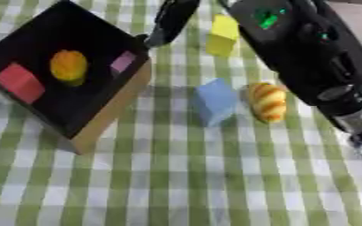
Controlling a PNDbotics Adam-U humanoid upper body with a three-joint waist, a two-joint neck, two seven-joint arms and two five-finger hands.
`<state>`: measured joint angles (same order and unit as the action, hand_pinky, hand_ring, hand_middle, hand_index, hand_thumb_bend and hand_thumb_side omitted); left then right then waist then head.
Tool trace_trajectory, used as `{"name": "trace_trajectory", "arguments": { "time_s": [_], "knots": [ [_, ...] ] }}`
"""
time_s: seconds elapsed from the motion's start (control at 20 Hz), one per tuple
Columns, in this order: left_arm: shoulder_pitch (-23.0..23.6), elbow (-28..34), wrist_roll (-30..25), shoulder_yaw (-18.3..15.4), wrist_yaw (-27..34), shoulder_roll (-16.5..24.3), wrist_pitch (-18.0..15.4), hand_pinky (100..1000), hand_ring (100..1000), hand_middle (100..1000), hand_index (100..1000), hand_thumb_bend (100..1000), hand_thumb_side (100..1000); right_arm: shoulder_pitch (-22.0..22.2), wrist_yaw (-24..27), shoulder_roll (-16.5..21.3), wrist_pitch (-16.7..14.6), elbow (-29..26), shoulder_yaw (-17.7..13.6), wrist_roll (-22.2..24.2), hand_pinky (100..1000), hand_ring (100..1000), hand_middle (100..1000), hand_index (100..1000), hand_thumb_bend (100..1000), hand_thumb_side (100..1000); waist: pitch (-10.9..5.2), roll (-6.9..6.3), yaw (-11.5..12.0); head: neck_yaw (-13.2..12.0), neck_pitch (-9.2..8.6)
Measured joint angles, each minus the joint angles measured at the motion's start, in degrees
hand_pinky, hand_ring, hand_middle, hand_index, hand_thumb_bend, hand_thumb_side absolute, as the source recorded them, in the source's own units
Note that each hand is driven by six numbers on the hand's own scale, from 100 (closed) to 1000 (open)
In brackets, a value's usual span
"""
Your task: Pick up objects on the table and place them in the box.
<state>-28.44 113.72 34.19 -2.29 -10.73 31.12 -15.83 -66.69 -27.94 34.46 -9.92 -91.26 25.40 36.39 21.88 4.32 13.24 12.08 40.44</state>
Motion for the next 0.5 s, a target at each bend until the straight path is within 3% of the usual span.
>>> {"name": "trace_trajectory", "arguments": {
  "time_s": [0.5],
  "knots": [
    [0.7,0.0,0.6,-0.1,-0.4,0.2,0.3,797,788,762,825,410,669,17.0,6.8,18.1,5.2,-20.5,-5.6,-1.0,850,841,752,894,384,100,0.04,-0.70,-1.1,-1.2,0.37]
  ]
}}
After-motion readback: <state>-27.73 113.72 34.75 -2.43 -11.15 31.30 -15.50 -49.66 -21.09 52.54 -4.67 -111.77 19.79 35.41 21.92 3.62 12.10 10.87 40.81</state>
